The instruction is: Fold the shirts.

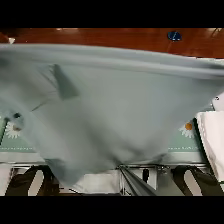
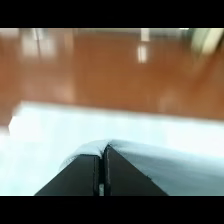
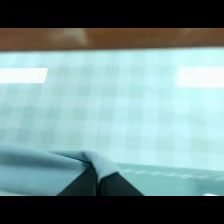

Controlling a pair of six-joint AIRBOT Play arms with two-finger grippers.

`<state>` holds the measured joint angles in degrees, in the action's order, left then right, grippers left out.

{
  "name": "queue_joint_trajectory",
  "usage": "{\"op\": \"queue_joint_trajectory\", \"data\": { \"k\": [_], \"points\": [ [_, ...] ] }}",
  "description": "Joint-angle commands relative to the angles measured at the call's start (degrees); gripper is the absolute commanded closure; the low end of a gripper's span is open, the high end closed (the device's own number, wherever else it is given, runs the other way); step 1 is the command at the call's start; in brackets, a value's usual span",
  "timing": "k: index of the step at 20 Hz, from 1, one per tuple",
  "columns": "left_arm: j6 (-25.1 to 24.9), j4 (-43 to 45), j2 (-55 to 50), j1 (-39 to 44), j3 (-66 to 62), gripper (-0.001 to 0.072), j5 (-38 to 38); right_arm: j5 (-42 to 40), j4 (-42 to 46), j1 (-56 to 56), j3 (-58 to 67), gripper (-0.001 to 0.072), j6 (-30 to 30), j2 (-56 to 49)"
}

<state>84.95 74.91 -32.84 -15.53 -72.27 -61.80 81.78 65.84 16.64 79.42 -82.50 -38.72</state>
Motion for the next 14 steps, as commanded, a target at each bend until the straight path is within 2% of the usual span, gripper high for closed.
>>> {"op": "queue_joint_trajectory", "data": {
  "k": [1,4,6,9,11,14],
  "points": [
    [0.35,-3.58,-11.5,2.08,7.96,0.0691,4.83,-6.19,-6.27,0.04,-7.91,0.069,4.28,-9.92],
    [0.33,-4.0,-25.64,7.23,9.07,0.0691,11.52,-12.22,-11.87,0.02,-8.9,0.069,7.58,-23.47],
    [0.44,-4.31,-34.21,10.01,8.66,0.0691,19.34,-18.67,-17.0,0.02,-8.79,0.069,9.25,-32.83],
    [1.27,-10.78,-46.38,10.91,4.76,0.0691,26.34,-25.46,-23.06,0.04,-5.42,0.069,10.36,-46.29],
    [1.29,-13.2,-53.22,10.91,2.21,0.0691,26.47,-27.58,-28.15,0.02,-2.49,0.069,10.36,-53.68],
    [1.27,-16.15,-60.26,10.93,-0.42,0.0691,22.47,-25.7,-31.45,0.02,1.79,0.069,10.08,-61.24]
  ]
}}
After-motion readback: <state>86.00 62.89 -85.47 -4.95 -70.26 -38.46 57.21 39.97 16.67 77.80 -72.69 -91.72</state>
